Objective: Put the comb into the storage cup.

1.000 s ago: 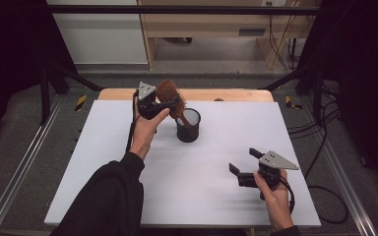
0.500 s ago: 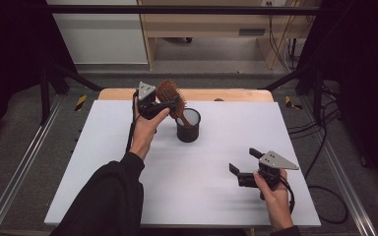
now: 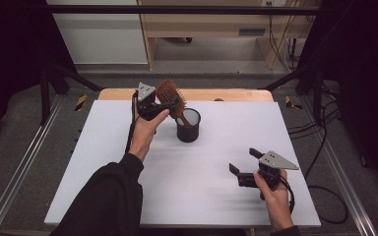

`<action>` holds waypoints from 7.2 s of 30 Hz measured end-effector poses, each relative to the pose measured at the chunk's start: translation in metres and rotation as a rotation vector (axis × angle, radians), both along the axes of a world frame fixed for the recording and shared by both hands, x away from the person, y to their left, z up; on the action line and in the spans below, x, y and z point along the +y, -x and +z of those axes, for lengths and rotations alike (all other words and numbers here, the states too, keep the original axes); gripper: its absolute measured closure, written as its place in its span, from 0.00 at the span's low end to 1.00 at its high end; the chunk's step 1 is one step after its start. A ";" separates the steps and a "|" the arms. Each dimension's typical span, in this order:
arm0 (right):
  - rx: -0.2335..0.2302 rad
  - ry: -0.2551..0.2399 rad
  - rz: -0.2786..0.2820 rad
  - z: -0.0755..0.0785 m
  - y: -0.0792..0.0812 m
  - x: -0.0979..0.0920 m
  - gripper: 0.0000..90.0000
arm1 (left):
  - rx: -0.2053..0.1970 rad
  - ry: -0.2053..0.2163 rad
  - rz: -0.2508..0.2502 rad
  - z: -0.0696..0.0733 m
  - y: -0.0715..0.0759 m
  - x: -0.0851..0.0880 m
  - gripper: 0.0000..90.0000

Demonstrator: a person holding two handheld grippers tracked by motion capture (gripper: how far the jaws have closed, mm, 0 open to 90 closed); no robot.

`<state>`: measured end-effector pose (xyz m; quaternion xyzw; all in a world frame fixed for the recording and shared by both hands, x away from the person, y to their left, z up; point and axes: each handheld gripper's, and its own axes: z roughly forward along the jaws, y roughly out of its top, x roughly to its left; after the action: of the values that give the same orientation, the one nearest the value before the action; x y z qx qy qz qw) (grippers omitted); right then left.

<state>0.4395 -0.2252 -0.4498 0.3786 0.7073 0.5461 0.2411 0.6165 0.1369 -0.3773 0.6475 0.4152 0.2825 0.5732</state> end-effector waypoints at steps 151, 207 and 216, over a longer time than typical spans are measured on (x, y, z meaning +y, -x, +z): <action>0.012 -0.010 -0.003 0.000 0.002 -0.001 0.04 | -0.085 -0.009 0.108 -0.024 0.171 0.179 0.02; -0.014 0.023 -0.018 0.001 0.010 -0.009 0.04 | -0.064 -0.055 0.064 -0.063 0.197 0.188 0.02; -0.084 0.040 -0.046 -0.001 0.013 -0.017 0.04 | -0.065 -0.006 0.033 -0.071 0.206 0.195 0.03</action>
<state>0.4262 -0.2424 -0.4507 0.3665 0.6985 0.5417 0.2904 0.4108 0.3323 -0.4485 0.6326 0.4061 0.3143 0.5797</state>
